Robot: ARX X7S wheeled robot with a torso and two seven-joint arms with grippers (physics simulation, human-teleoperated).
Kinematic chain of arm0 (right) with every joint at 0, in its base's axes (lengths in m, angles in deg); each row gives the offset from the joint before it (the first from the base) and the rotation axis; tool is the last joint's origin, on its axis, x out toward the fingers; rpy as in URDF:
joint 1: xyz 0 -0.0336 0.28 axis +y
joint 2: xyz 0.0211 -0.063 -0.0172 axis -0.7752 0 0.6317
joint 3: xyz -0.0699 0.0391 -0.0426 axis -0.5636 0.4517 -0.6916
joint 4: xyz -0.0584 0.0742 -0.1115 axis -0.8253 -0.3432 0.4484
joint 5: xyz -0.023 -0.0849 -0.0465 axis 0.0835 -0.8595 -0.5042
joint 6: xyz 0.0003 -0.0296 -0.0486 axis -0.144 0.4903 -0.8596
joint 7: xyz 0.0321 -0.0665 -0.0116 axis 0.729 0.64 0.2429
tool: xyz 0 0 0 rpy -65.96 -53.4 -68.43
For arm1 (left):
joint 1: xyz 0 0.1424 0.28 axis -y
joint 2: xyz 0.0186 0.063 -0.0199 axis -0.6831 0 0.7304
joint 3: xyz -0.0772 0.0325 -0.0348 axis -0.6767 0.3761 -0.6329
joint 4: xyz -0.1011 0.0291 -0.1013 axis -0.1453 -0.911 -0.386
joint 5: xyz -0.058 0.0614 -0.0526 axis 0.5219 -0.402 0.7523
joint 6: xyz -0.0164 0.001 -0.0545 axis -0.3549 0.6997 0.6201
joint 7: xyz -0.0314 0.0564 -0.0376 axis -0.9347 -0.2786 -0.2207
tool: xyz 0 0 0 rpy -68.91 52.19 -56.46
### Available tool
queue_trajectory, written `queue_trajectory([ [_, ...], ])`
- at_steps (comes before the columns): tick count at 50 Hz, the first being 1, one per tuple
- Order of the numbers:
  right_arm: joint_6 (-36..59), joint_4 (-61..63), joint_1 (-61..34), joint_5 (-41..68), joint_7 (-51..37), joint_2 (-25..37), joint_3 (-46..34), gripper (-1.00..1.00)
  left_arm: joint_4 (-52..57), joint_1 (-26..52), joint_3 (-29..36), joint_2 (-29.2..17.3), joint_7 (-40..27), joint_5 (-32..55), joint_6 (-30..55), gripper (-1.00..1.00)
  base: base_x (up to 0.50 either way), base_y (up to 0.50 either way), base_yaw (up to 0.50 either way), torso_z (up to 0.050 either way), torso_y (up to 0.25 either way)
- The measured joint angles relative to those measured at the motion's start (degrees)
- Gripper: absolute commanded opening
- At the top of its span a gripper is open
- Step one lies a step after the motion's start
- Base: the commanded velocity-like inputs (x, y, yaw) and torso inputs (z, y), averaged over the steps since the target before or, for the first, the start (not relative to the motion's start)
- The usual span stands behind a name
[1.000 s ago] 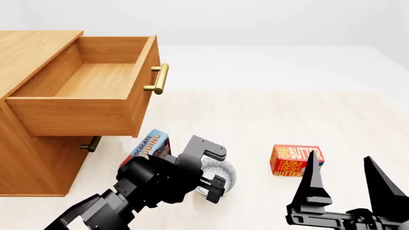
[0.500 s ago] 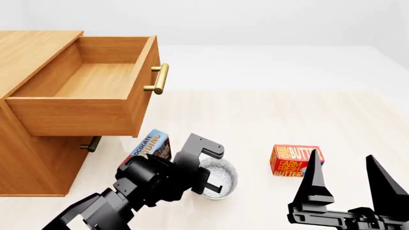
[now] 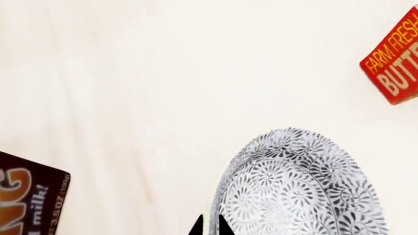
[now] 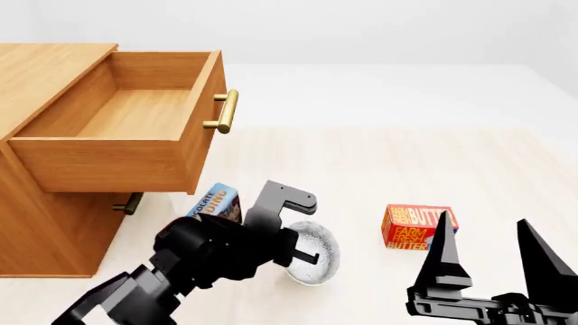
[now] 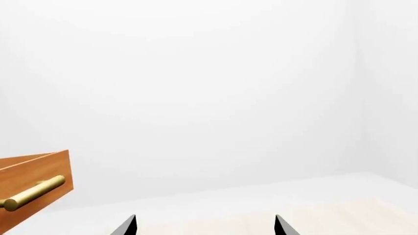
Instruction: Put the bowl in the top drawer of the cabinet.
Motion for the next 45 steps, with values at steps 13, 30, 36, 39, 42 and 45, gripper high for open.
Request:
queue_trajectory([
  [13,-0.17,0.27,0.22,0.04,-0.29,0.31,-0.03,1.00,7.52,0.24,-3.41,-2.55,-4.31,4.39,2.13,-1.00,0.00,0.00,0.00,0.000,0.000],
  [30,-0.13,0.94,0.34,0.20,-0.82,0.85,-0.08,1.00,15.79,1.39,-7.98,-4.90,-10.62,10.56,4.78,-1.00,0.00,0.00,0.00,0.000,0.000],
  [36,-0.12,1.29,0.36,0.42,-1.02,1.15,0.02,1.00,20.07,2.86,-10.17,-5.45,-15.00,14.62,6.97,-1.00,0.00,0.00,0.00,0.000,0.000],
  [39,-0.10,1.53,0.41,0.55,-1.14,1.33,0.10,1.00,22.30,3.83,-11.29,-5.53,-17.65,17.11,8.18,-1.00,0.00,0.00,0.00,0.000,0.000],
  [42,-0.07,1.83,0.47,0.68,-1.27,1.54,0.16,1.00,24.39,4.91,-12.38,-5.47,-20.41,19.72,9.29,-1.00,0.00,0.00,0.00,0.000,0.000],
  [45,-0.05,2.17,0.57,0.79,-1.40,1.75,0.22,1.00,26.27,5.99,-13.36,-5.32,-23.07,22.29,10.24,-1.00,0.00,0.00,0.00,0.000,0.000],
])
